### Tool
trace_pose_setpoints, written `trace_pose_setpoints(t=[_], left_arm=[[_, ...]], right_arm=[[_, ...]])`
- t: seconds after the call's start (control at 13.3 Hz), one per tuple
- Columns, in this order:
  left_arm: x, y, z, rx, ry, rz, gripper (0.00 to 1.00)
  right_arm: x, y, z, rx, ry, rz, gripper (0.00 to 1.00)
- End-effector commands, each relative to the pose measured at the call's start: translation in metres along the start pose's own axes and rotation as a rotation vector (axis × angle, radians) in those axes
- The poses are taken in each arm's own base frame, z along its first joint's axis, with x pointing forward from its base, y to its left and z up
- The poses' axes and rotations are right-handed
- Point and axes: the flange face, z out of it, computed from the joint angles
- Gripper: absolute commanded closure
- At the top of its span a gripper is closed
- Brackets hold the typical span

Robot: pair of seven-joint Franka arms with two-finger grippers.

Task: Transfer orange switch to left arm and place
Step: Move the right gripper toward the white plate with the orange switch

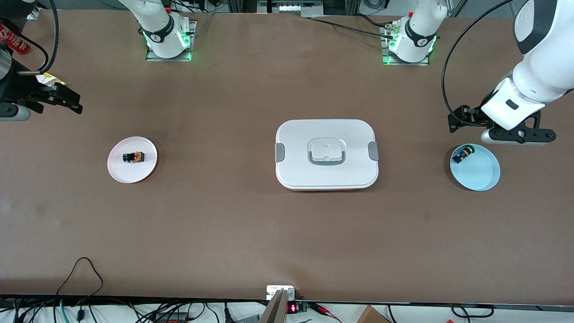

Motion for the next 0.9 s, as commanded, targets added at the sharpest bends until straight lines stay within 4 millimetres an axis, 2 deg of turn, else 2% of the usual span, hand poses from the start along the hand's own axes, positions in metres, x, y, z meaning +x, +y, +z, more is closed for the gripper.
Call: trace_pose_setpoints(t=[0.0,0.38,0.67,0.82], left_arm=[[0.002,0.0,-0.006,-0.011,-0.003,-0.005,0.0],[0.002,0.0,-0.006,-0.011,-0.005,-0.005,0.0],[0.002,0.001,-0.006,-0.01,-0.005,-0.005,0.0],[0.001,0.001,-0.005,-0.01,-0.008,-0.005,0.0]], right_arm=[[-0.003,0.0,-0.007,0.009,-0.001,0.005,0.0],[0.001,0.001,0.0,0.009,-0.013,0.002,0.0],[0.016,0.002,0.033,0.011,-0.073,0.004,0.0],[0.018,0.007,0.04,0.01,-0.088,0.009,0.0]])
